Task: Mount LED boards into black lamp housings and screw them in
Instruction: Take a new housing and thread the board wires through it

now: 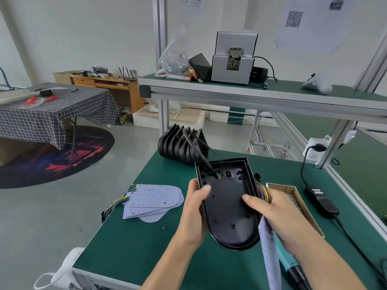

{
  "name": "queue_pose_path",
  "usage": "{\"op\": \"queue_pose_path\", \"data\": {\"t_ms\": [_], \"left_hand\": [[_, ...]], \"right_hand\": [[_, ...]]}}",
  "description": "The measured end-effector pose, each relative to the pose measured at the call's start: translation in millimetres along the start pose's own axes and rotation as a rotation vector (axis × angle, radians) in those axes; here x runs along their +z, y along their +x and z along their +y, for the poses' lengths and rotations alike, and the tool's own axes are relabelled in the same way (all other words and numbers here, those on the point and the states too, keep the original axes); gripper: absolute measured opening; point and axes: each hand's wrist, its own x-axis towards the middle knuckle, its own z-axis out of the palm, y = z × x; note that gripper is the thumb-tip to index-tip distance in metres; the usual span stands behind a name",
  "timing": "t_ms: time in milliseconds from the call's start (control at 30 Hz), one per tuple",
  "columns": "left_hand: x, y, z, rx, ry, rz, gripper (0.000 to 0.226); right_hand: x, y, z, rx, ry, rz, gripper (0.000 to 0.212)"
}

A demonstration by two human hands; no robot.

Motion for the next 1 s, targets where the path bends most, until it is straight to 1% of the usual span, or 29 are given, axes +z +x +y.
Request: {"op": "queue_pose_path", "data": {"t_ms": [33,133,167,200,267,300,333,400,433,533,600,633,667,700,733,833,867,900,933,967,1000], "left_hand": [[2,-2,2,0.002,0.004,-0.013,0.061],[1,-7,3,-0.001,0.097,-0.024,0.075],[0,-9,-1,0.005,0.165,-0.015,0.072],[-2,-13,-7,0.018,0.279,-0.012,0.062],[-5,-17,-21,0.043,0.582,0.005,0.033],[-5,-19,-26,0.019,0.703,0.013,0.025],[-4,-20,-29,-0.027,0.775,0.023,0.023],[0,-18,-33,-0.109,0.808,0.054,0.037],[1,-16,-33,-0.141,0.815,0.065,0.041],[2,-11,-36,-0.234,0.866,0.054,0.044],[-3,-13,-44,-0.319,0.893,0.047,0.044],[-8,-15,-48,-0.36,0.894,0.075,0.043],[-15,-17,-51,-0.387,0.88,0.116,0.043],[-21,-17,-52,-0.41,0.858,0.155,0.043],[-27,-16,-52,-0.438,0.838,0.177,0.043],[-36,-13,-45,-0.533,0.843,0.149,0.043],[-37,-13,-41,-0.546,0.883,0.133,0.041],[-37,-12,-36,-0.547,0.954,0.126,0.038],[-36,-11,-31,-0.525,1.07,0.123,0.034],[-36,-9,-24,-0.482,1.24,0.119,0.027],[-34,-7,-15,-0.408,1.421,0.116,0.021]], "right_hand": [[0,0,-1,0.023,0.062,0.008,0.005],[-4,-2,-6,0.067,0.252,-0.015,0.028],[-5,-4,-12,0.06,0.302,-0.023,0.031],[-7,-6,-18,0.035,0.36,-0.04,0.029],[-10,-7,-31,-0.011,0.479,-0.026,0.023],[-13,-5,-35,-0.036,0.509,-0.002,0.024],[-15,-1,-39,-0.051,0.526,0.018,0.027],[-13,4,-52,-0.053,0.562,0.063,0.033],[-12,8,-56,-0.057,0.597,0.08,0.031],[-11,22,-65,-0.096,0.698,0.15,0.023],[-19,34,-69,-0.134,0.758,0.217,0.025],[-22,38,-75,-0.15,0.752,0.243,0.024],[-26,43,-79,-0.157,0.716,0.265,0.018],[-31,49,-82,-0.144,0.67,0.27,0.01],[-35,54,-83,-0.131,0.622,0.256,0.009],[-42,64,-83,-0.087,0.471,0.269,0.03],[-45,66,-81,-0.103,0.448,0.281,0.031],[-47,67,-79,-0.116,0.432,0.288,0.027],[-50,68,-75,-0.126,0.404,0.307,0.017],[-50,68,-72,-0.125,0.357,0.338,0.011],[-52,68,-67,-0.119,0.289,0.365,0.023]]}}
